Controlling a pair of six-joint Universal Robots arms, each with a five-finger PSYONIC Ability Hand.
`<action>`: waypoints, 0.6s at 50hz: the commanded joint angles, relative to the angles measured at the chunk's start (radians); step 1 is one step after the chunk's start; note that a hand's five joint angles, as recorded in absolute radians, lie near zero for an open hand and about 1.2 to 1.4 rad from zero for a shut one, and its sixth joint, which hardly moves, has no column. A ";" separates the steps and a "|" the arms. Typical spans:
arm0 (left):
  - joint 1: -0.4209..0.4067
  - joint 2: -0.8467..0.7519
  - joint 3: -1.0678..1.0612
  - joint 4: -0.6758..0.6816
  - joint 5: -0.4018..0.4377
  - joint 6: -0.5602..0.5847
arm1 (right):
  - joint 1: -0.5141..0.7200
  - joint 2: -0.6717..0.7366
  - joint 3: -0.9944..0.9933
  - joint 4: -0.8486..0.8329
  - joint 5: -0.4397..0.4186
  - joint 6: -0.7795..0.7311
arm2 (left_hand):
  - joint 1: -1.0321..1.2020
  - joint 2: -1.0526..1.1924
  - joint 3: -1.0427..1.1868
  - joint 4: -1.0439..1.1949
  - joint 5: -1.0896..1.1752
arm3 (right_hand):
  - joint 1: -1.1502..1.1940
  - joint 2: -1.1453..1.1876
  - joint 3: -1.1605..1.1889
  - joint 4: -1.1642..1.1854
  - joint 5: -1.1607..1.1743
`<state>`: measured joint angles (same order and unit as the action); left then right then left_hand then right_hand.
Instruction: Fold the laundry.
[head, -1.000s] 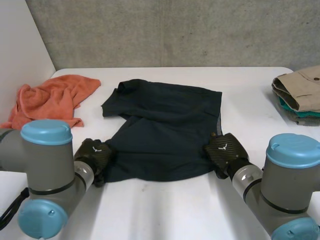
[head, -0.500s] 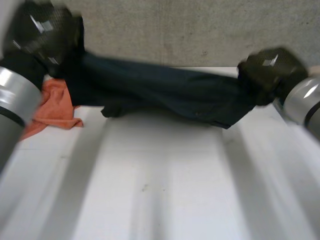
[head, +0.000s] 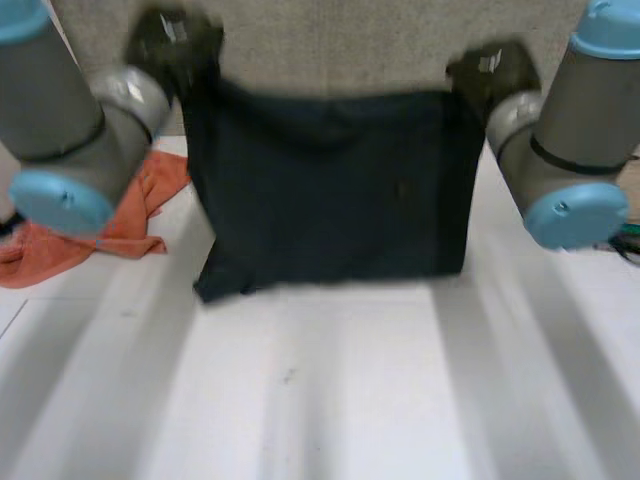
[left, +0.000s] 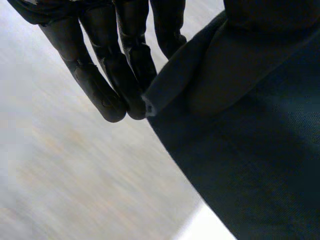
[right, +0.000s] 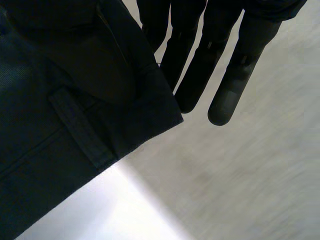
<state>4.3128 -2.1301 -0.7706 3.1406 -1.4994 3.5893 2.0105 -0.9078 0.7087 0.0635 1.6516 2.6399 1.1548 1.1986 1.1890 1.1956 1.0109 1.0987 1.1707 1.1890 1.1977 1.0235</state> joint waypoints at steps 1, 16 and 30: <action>0.016 0.079 0.143 0.320 -0.035 -0.070 | -0.007 -0.034 -0.123 -0.342 -0.012 0.073 | 0.242 0.198 0.207 0.201 0.211 | 0.298 0.226 0.207 0.199 0.198; 0.015 0.144 -0.364 0.303 -0.024 -0.135 | -0.047 0.038 0.067 -0.214 -0.114 0.104 | 0.242 0.198 0.207 0.201 0.211 | 0.298 0.226 0.207 0.199 0.198; -0.099 0.027 -0.759 0.240 -0.030 -0.080 | -0.072 0.083 0.500 -0.125 -0.188 -0.043 | 0.242 0.198 0.207 0.201 0.211 | 0.298 0.226 0.207 0.199 0.198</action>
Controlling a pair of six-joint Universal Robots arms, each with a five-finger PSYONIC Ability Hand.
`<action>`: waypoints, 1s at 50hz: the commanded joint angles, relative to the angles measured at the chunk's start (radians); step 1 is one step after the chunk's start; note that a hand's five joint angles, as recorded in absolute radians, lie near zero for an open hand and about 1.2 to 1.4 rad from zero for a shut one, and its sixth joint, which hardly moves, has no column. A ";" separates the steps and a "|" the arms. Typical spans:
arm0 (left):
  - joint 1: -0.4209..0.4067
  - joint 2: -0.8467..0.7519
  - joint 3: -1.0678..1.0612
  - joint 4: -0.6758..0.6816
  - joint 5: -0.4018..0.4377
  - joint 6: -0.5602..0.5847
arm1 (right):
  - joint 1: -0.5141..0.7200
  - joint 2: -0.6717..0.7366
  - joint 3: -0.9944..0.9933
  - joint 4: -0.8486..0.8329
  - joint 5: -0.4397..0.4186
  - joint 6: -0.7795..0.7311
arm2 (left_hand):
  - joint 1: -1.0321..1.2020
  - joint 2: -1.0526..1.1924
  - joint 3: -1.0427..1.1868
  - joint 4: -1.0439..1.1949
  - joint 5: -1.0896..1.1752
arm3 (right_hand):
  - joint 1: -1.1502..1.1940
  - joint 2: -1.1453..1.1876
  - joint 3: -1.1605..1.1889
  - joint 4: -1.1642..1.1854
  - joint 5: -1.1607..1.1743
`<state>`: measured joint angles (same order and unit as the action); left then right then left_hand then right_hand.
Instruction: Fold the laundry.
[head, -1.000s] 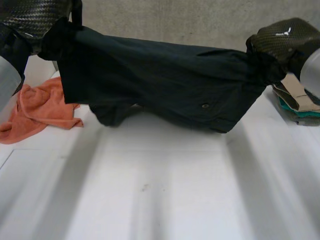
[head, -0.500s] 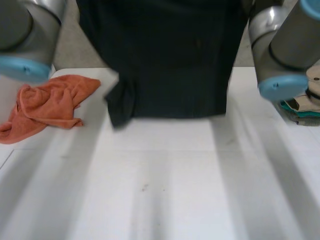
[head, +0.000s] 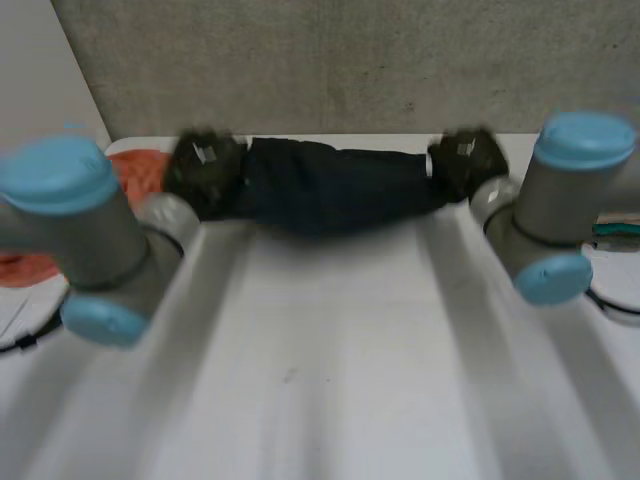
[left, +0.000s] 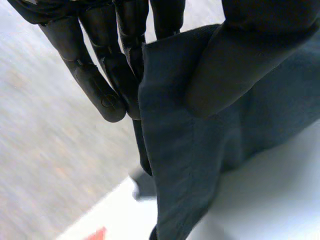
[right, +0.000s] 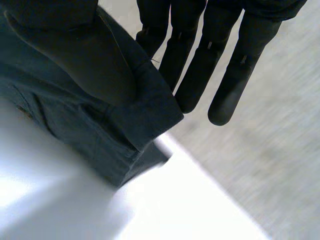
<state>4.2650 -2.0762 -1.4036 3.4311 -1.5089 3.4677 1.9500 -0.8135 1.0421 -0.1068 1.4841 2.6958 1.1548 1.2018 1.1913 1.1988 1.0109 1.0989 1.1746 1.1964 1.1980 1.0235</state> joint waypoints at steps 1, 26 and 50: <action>-0.056 -0.019 -0.143 -0.062 -0.027 0.048 | -0.011 -0.024 0.189 0.061 -0.021 -0.111 | 0.242 0.194 0.205 0.197 0.211 | 0.297 0.222 0.200 0.198 0.198; -0.297 0.370 -0.373 -0.760 -0.051 0.119 | -0.157 -0.550 0.696 0.665 -0.151 -0.642 | -0.384 -0.431 -0.421 -0.428 -0.415 | 0.297 0.222 0.200 0.198 0.198; -0.090 -0.135 0.460 -0.541 0.243 0.335 | -0.071 -0.464 0.788 0.371 -0.099 -0.492 | -0.827 -0.874 -0.863 -0.871 -0.858 | 0.297 0.222 0.200 0.198 0.198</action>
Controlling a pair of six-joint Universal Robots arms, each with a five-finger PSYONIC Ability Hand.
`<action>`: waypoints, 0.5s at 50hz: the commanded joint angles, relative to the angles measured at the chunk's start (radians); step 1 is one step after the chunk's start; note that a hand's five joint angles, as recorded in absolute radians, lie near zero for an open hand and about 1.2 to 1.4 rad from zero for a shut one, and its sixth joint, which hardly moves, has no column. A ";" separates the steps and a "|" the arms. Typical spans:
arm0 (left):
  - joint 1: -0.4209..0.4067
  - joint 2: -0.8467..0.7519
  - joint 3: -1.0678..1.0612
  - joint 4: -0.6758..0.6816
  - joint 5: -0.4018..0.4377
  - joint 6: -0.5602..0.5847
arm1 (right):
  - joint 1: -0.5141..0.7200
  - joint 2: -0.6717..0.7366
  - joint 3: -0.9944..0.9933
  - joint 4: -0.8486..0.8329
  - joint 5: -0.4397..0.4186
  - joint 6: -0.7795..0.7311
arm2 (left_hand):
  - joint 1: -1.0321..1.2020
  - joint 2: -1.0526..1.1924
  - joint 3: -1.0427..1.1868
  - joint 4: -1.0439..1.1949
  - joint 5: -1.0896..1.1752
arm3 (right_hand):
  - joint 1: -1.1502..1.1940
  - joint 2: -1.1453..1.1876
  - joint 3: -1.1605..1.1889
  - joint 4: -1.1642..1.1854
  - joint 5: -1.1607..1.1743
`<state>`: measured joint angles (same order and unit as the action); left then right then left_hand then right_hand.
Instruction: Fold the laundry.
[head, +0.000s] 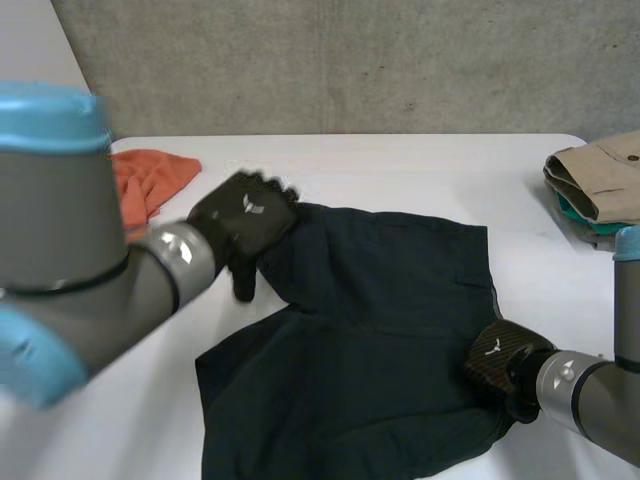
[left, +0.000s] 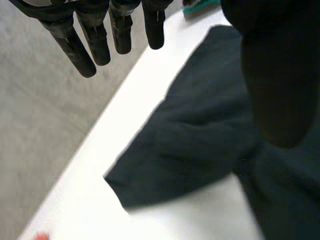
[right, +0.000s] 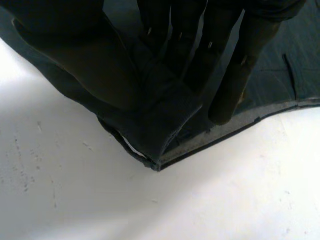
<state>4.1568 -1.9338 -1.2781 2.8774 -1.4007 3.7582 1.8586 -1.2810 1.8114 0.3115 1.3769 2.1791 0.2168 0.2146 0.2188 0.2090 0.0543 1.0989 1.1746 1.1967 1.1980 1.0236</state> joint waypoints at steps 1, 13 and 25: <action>0.019 -0.316 0.380 0.010 0.140 0.049 | 0.020 0.003 0.020 -0.052 0.010 0.031 | 0.129 0.131 0.127 0.136 0.117 | 0.297 0.222 0.200 0.198 0.198; 0.032 -0.787 0.927 -0.142 0.203 0.182 | 0.025 0.025 0.054 -0.118 0.013 0.062 | 0.196 0.198 0.194 0.204 0.184 | 0.297 0.222 0.200 0.198 0.198; 0.040 -0.938 1.085 -0.181 0.189 0.302 | 0.010 0.019 0.078 -0.157 0.018 0.060 | 0.559 0.561 0.557 0.567 0.547 | 0.297 0.222 0.200 0.198 0.198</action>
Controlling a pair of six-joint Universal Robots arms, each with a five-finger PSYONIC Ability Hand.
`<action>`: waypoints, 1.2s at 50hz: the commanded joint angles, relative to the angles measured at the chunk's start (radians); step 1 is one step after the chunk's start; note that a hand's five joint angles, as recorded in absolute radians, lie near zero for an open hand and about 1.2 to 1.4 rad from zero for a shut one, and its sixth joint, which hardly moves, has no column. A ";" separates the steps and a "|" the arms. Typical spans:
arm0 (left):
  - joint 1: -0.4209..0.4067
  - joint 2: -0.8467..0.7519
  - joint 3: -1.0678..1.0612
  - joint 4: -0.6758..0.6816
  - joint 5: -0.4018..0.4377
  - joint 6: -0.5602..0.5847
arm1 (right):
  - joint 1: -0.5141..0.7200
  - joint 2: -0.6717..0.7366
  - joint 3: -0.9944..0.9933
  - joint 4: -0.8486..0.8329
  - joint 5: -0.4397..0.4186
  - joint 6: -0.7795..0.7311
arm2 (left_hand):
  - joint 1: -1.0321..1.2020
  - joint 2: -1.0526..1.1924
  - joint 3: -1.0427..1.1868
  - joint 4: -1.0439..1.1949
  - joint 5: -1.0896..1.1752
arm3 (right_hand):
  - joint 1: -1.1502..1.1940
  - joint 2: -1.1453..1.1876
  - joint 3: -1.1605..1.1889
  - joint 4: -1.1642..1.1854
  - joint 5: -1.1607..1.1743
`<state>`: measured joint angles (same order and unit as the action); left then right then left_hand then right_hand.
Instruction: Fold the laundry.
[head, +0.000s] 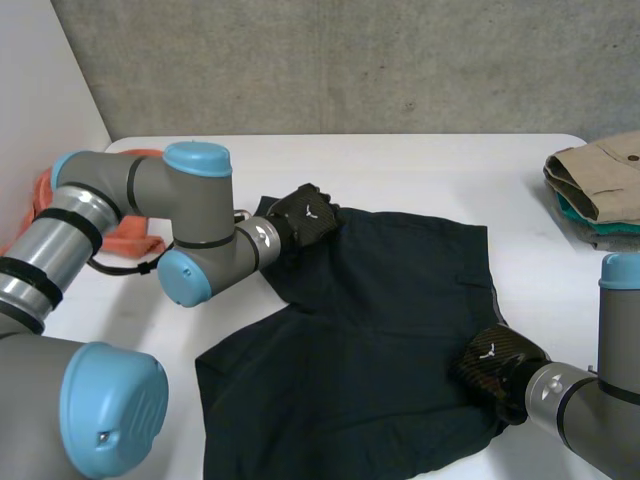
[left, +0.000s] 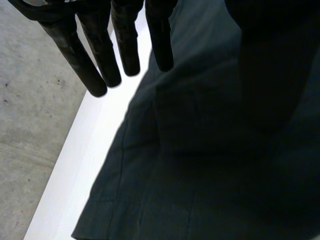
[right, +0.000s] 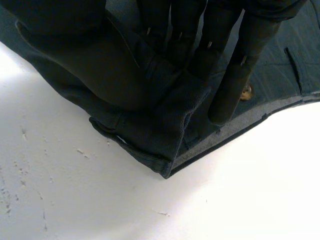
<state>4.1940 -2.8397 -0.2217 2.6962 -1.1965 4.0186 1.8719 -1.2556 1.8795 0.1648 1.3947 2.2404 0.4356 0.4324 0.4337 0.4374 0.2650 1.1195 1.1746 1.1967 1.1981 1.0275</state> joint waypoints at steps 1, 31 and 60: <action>0.003 -0.033 0.028 0.004 -0.018 0.043 | -0.003 -0.007 0.012 -0.011 0.001 -0.001 | 0.498 0.502 0.500 0.497 0.495 | 0.277 0.222 0.200 0.198 0.194; -0.003 0.324 -0.624 0.134 -0.456 -0.035 | 0.027 -0.033 0.020 -0.008 0.006 -0.002 | 0.768 0.772 0.770 0.767 0.764 | 0.277 0.222 0.200 0.198 0.194; -0.063 1.038 -1.292 0.057 -0.407 -0.516 | 0.098 0.042 -0.308 0.079 0.021 0.350 | -0.070 -0.066 -0.068 -0.071 -0.074 | 0.277 0.222 0.200 0.198 0.194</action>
<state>4.1890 -2.0091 -1.2182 2.7349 -1.6586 3.5932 1.9638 -1.2594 1.6971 0.2019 1.4135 2.3812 0.2743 0.2685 0.2654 0.2709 0.0968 1.1196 1.1746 1.1967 1.1981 1.0314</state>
